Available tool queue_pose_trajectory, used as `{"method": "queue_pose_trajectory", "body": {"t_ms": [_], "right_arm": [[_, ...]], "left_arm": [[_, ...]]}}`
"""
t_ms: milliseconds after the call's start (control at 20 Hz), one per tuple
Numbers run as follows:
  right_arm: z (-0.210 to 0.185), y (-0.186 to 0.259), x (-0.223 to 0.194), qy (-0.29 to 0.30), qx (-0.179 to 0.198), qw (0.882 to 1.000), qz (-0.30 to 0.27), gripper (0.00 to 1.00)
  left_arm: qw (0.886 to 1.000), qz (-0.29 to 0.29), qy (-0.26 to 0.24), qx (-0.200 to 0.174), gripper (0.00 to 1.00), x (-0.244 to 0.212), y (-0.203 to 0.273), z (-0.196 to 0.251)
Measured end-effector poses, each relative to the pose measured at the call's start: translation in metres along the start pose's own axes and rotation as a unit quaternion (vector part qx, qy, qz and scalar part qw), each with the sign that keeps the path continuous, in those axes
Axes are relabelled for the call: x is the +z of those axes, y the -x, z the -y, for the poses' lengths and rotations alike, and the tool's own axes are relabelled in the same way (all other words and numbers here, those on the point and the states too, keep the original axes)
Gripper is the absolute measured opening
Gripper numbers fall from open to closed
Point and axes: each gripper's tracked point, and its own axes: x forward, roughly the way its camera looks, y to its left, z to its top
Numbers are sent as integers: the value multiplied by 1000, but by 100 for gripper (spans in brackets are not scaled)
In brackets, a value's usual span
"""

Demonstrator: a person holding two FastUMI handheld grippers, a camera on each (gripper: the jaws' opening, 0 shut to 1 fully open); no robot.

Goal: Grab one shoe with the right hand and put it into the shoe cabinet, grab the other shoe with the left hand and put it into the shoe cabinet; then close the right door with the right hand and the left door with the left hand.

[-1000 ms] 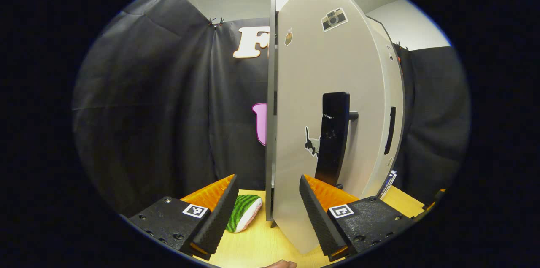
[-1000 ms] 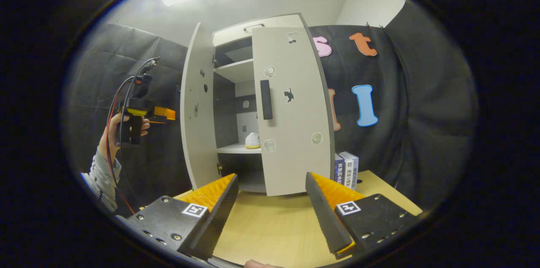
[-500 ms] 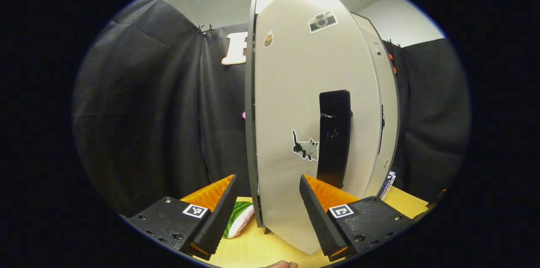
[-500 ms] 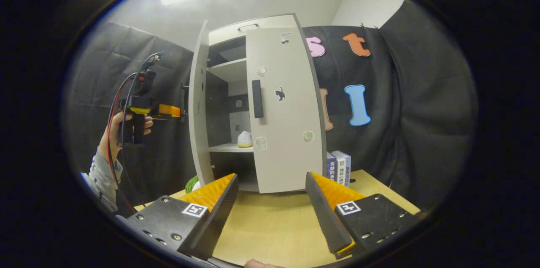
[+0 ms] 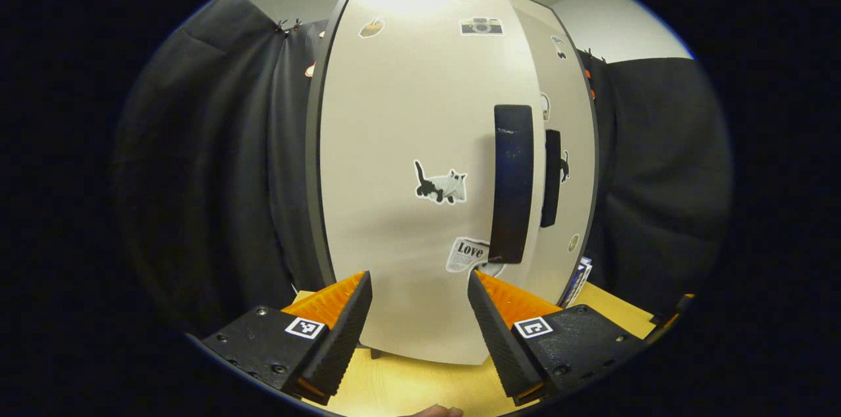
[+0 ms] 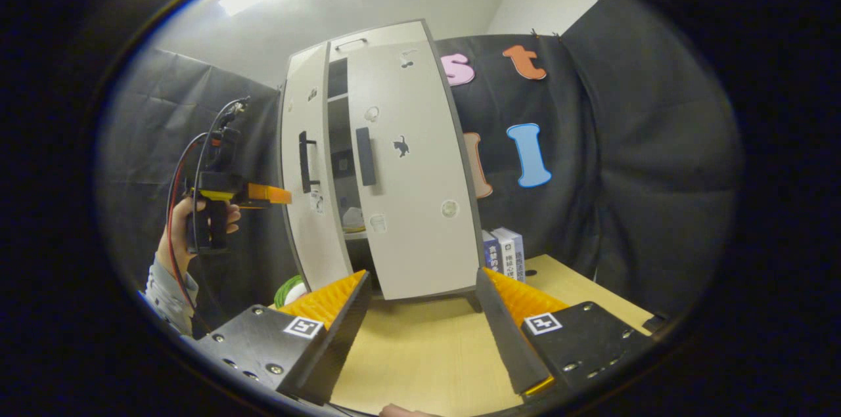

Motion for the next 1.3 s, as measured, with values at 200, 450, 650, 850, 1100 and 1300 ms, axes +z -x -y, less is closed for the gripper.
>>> {"method": "queue_pose_trajectory", "body": {"t_ms": [200,450,650,850,1100,1300], "right_arm": [[6,-1,0,-6,-11,1000,0,95],[8,-4,-4,-14,-23,1000,-6,95],[-4,0,-1,-7,-17,1000,-5,95],[-11,3,1,3,-17,1000,-5,95],[-23,12,16,14,-13,1000,9,95],[-32,18,29,13,-9,1000,23,95]], "left_arm": [[1000,-4,3,-18,88,-17,2,9],[1000,-21,21,-8,90,-43,21,5],[1000,-15,26,-1,91,-55,49,12],[1000,8,18,3,92,-57,77,19],[999,40,20,19,91,-47,113,21],[998,61,25,18,91,-46,141,26]]}}
